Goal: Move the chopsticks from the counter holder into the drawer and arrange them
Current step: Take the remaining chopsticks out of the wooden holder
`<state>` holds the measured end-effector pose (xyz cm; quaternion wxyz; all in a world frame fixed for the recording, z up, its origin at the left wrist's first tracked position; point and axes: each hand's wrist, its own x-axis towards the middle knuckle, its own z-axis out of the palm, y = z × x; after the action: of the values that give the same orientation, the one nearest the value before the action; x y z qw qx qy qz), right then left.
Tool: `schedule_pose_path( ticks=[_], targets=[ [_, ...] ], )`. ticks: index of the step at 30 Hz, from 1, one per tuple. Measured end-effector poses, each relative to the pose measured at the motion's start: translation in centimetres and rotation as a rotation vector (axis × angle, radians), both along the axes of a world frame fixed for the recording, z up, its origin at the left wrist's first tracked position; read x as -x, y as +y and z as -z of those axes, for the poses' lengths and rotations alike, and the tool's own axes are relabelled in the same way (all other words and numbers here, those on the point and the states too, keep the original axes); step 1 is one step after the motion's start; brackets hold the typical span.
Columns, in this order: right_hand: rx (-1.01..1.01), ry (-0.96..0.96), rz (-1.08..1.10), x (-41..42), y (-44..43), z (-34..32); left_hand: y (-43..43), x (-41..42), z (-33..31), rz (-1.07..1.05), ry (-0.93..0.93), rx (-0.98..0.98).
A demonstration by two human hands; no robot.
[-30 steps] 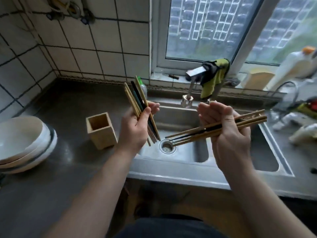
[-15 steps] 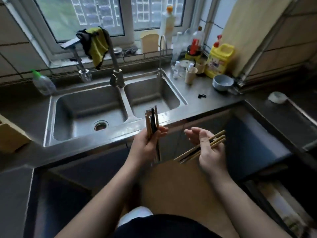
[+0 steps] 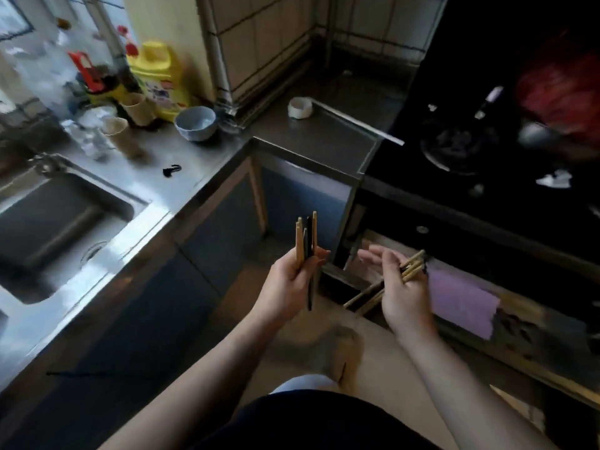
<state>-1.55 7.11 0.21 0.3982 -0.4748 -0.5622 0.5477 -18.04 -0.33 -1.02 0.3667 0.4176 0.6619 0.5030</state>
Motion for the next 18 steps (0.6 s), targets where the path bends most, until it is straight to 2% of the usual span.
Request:
schedule_pose_path(
  ticks=[8, 14, 18],
  targets=[
    [0.092, -0.063, 0.236, -9.7, 11.6, 2.7, 15.5, -8.4, 2.6, 0.262, -0.136, 0.117],
    [0.128, -0.27, 0.349, -16.2, 17.6, 4.5, 25.1, -14.1, 5.3, 0.413, -0.076, 0.191],
    [0.198, -0.307, 0.452, -19.2, 19.8, 5.7, 29.2, -18.0, 6.5, 0.463, -0.04, 0.237]
  ],
)
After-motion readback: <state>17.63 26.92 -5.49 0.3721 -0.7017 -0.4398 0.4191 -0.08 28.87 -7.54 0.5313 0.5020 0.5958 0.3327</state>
